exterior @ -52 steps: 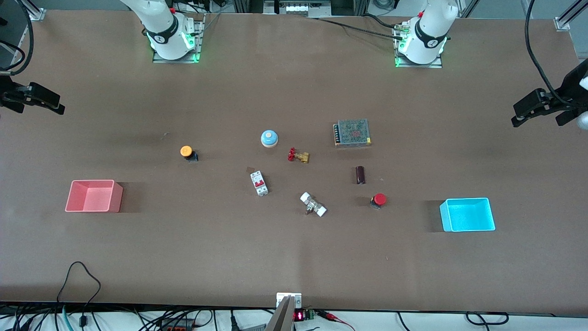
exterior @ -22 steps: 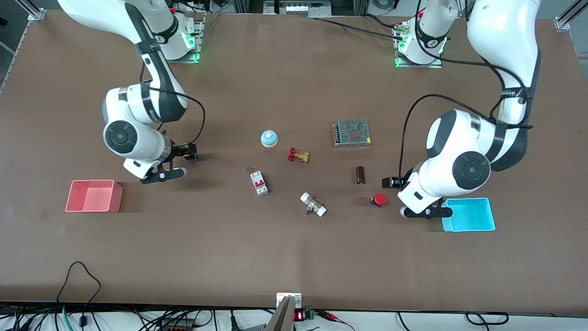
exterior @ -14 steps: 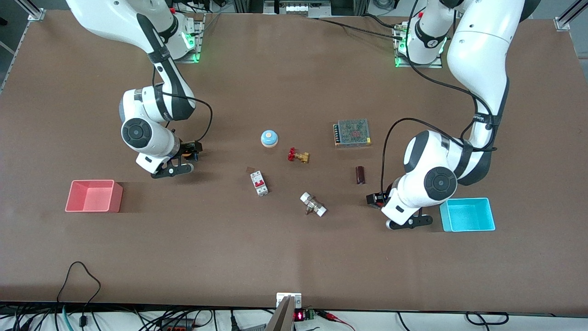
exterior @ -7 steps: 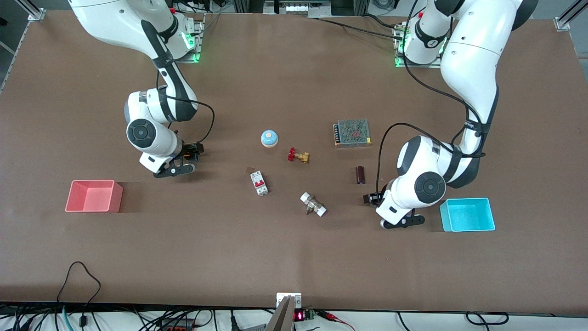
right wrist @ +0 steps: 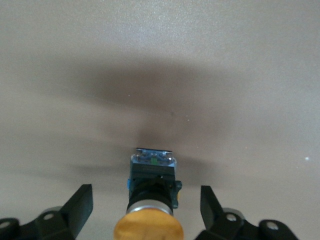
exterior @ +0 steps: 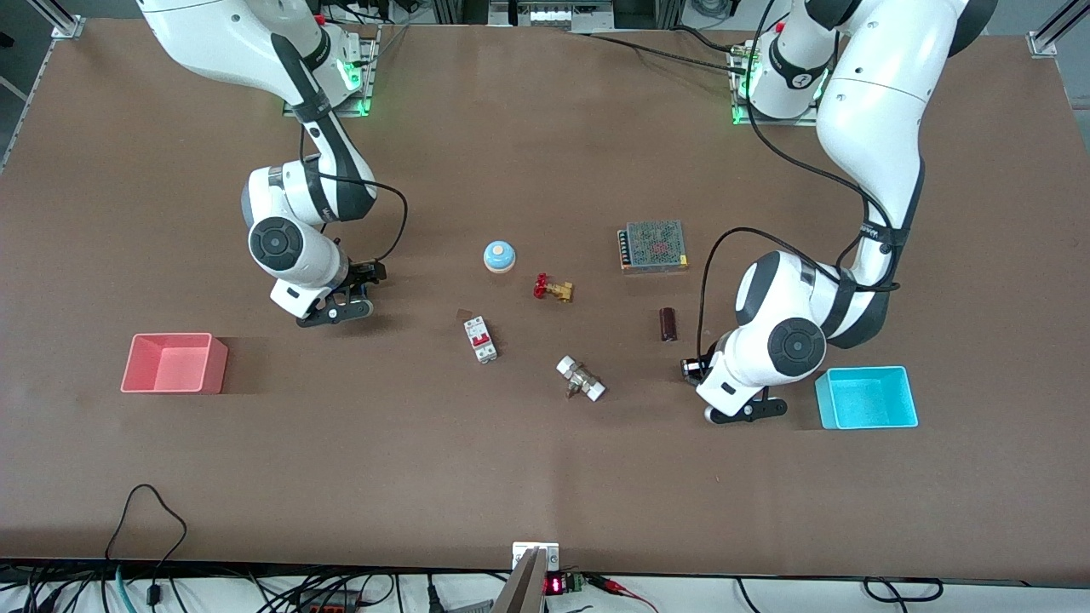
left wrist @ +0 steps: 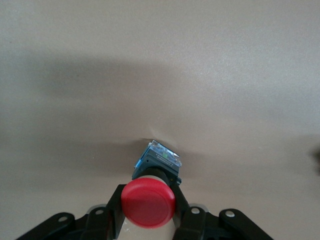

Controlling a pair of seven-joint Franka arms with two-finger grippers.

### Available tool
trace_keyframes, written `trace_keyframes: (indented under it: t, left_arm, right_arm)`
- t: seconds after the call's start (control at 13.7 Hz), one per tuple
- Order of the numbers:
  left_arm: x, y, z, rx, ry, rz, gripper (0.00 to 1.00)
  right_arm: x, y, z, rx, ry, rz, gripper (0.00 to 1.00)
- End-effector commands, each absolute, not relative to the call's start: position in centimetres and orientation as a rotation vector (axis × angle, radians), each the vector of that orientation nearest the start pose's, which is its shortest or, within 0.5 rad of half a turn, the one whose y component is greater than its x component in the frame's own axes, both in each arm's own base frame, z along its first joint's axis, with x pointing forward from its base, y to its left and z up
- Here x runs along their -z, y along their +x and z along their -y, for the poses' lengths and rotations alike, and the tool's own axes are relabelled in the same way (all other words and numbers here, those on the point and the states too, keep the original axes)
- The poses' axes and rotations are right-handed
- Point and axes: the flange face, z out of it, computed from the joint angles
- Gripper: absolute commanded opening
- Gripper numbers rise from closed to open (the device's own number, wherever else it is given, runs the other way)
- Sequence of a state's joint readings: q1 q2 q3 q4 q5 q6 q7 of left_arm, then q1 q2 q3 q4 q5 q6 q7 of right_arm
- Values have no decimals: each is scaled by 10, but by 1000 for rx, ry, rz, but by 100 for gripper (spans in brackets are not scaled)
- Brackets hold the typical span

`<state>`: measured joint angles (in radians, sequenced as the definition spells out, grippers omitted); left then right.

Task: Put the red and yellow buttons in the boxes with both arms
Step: 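Grasp the yellow button with the right gripper while the left gripper grasps the red button, then carry the yellow button over the pink box while the left gripper carries red to cyan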

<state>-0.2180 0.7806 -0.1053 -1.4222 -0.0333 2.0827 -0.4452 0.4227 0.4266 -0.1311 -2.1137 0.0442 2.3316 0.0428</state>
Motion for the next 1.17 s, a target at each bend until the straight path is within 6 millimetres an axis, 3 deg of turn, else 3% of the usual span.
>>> trace_keyframes:
  t: [0.0, 0.15, 0.37, 0.66, 0.73, 0.95, 1.1]
  left_arm:
    - [-242, 685, 207, -200, -3182, 279, 23]
    - [-261, 692, 192, -160, -3186, 309, 23]
    - [-297, 704, 155, -80, -3198, 313, 23]
    - [-317, 710, 98, -75, -3204, 174, 23]
    - [-319, 709, 73, -117, -3198, 121, 23]
    - [-327, 708, 26, -140, -3173, -21, 23]
    - [-326, 706, -6, -173, -3145, -141, 21]
  right_arm:
    - [-198, 530, -158, -323, -3161, 316, 84]
    - [-198, 532, -153, -323, -3162, 299, 70]
    - [-198, 532, -151, -323, -3162, 287, 57]
    - [-200, 535, -152, -316, -3162, 287, 41]
    - [-202, 535, -150, -345, -3161, 271, 37]
    - [-232, 558, -147, -334, -3158, 248, 35]
    - [-267, 587, -120, -312, -3152, 170, 35]
